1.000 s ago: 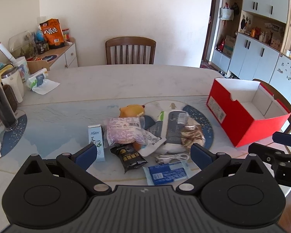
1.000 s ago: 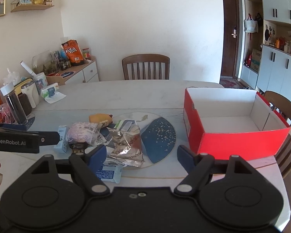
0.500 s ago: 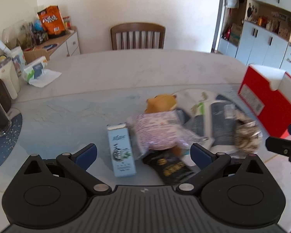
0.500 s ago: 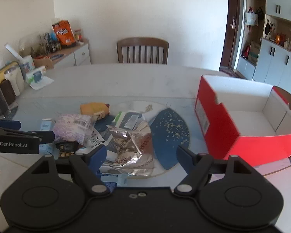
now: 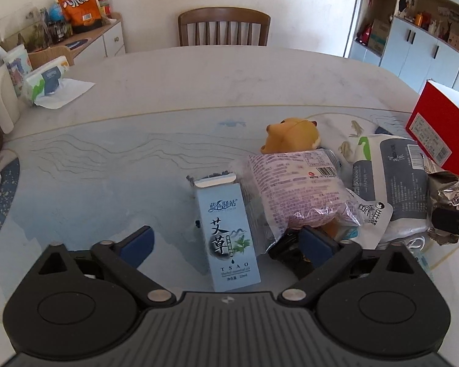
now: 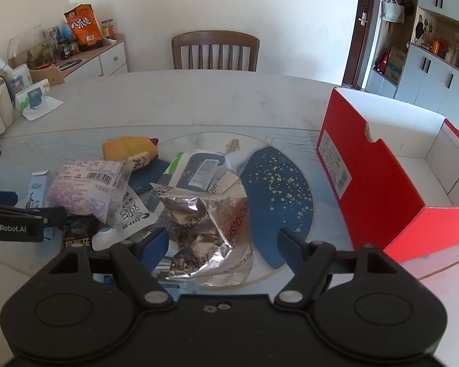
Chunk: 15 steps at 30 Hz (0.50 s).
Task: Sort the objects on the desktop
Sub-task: 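Grasp the light-blue TSAO carton with left tool while right tool grasps the silver foil bag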
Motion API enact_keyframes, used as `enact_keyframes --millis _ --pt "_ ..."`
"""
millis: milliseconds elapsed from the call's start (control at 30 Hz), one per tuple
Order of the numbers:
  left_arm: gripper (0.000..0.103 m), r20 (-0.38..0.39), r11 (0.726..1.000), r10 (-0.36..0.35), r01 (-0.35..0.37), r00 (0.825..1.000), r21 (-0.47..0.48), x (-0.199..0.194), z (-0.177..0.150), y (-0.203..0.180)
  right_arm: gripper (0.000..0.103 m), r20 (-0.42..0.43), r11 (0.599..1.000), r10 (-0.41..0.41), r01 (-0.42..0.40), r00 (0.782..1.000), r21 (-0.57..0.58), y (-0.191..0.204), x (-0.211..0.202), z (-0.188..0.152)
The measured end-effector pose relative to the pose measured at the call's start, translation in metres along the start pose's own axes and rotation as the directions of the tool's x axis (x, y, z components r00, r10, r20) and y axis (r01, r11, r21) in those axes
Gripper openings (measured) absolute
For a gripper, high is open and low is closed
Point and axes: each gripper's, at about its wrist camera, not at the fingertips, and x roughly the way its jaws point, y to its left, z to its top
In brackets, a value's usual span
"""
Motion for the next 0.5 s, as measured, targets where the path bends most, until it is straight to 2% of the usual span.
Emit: enact_keyframes --millis 100,167,267,400,500 --pt "0.091 0.001 1.000 -0.005 0.005 1.000 0.005 0.000 -0.002 0.003 0.068 -0.009 1.000 0.003 -0.003 1.000 -0.001 0.003 0.004 0.002" --pt "0.080 -0.004 1.000 -0.008 0.008 1.000 -0.001 0.003 -0.002 0.007 0.067 -0.013 1.000 0.000 0.000 1.000 -0.002 0.005 0.006 0.002" --pt "0.073 -0.010 0.999 -0.032 0.032 0.999 -0.017 0.002 -0.005 0.011 0.059 -0.018 1.000 0.001 -0.001 1.000 0.001 0.007 0.007 0.003" --pt "0.062 -0.001 0.999 -0.049 0.049 0.999 -0.007 0.001 -0.009 0.014 0.058 -0.023 1.000 -0.004 0.005 1.000 0.001 0.009 0.008 0.003" --pt "0.048 -0.017 0.996 -0.090 0.089 0.996 -0.015 0.002 -0.010 0.018 0.055 -0.025 1.000 -0.006 0.006 1.000 0.011 0.009 0.008 0.004"
